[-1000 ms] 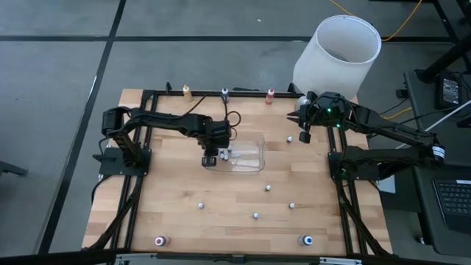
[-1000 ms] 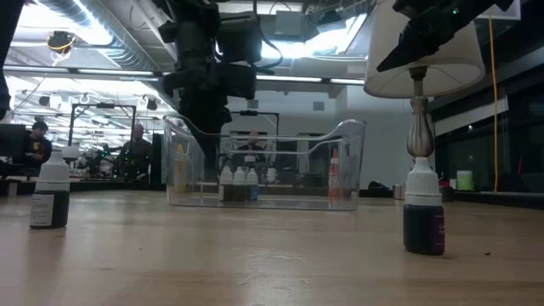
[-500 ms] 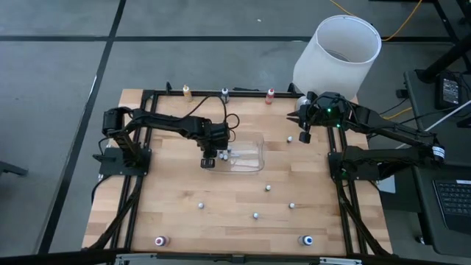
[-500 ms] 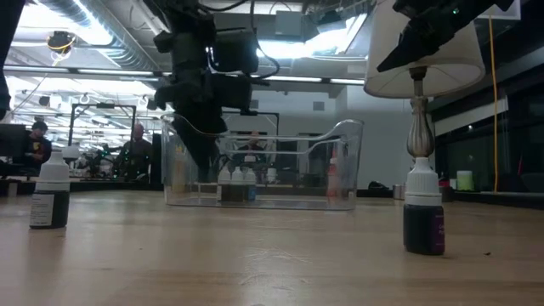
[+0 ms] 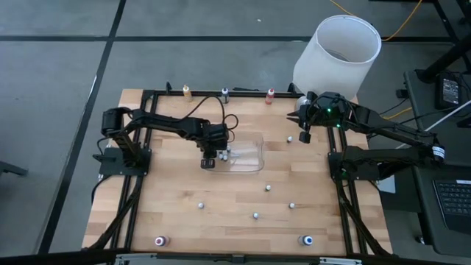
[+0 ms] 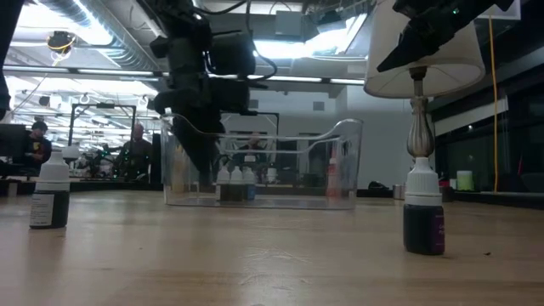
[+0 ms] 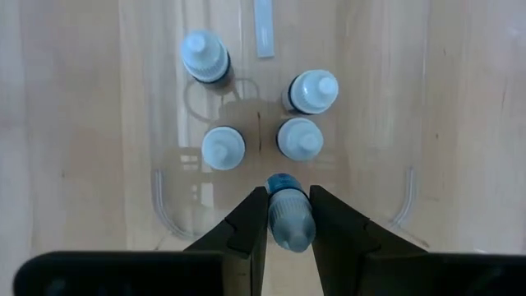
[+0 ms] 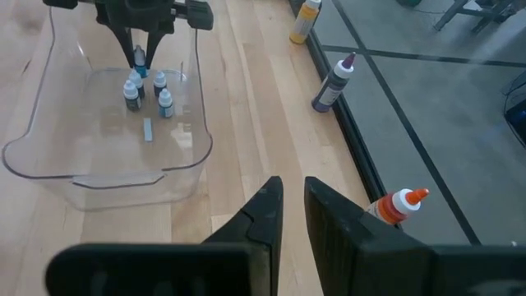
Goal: Pick & Place food coloring
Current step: Put the blue food coloring bottle into the transparent bin
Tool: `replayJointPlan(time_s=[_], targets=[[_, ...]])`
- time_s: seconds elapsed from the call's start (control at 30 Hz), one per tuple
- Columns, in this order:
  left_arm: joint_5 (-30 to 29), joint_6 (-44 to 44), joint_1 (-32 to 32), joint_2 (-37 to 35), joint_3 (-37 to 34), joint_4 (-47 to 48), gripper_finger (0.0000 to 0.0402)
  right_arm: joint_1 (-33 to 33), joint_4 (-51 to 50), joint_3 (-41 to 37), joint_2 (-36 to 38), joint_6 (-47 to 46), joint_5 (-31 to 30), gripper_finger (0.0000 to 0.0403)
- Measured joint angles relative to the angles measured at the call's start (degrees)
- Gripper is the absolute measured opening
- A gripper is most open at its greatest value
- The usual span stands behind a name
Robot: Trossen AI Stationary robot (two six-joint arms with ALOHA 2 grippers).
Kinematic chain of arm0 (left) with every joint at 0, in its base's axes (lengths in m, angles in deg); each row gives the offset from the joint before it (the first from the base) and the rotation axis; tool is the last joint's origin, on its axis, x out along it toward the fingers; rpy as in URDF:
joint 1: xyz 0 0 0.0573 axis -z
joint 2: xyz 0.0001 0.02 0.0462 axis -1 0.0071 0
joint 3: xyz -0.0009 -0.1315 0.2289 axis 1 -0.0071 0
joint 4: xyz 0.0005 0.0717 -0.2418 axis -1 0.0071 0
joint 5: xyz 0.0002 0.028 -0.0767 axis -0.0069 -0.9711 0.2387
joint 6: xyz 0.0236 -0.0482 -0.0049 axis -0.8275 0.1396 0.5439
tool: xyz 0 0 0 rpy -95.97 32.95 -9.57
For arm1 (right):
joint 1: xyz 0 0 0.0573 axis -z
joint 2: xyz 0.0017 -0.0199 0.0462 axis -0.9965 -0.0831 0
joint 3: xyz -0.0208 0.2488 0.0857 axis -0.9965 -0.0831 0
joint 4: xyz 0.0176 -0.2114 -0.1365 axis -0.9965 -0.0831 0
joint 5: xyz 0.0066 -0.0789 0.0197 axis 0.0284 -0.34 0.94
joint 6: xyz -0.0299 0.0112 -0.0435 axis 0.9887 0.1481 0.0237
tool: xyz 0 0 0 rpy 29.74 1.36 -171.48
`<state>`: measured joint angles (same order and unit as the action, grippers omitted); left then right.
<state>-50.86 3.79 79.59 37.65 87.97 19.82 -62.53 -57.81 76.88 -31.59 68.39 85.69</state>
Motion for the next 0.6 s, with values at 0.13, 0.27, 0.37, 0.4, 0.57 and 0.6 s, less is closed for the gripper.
replayJointPlan(time_s=[0.13,0.27,0.37,0.4,0.57,0.6], targets=[[0.0,0.0,0.0,0.0,-0.1,0.0,0.0072,0.0,0.0,0.0,0.0,0.0,0.0,0.0058],[0.0,0.0,0.0,0.0,-0.2,-0.2,0.0079,0.0,0.0,0.0,0.0,0.0,0.0,0.0058],[0.1,0.2,0.0,0.0,-0.2,-0.2,0.0089,0.0,0.0,0.0,0.0,0.0,0.0,0.0058],[0.1,0.2,0.0,0.0,-0.2,-0.2,0.0093,0.0,0.0,0.0,0.0,0.0,0.0,0.0058],[0.1,0.1,0.0,0.1,-0.2,-0.2,0.0105,0.0,0.0,0.0,0.0,0.0,0.0,0.0058],[0.1,0.1,0.0,0.1,-0.2,-0.2,0.0106,0.0,0.0,0.0,0.0,0.0,0.0,0.0058]])
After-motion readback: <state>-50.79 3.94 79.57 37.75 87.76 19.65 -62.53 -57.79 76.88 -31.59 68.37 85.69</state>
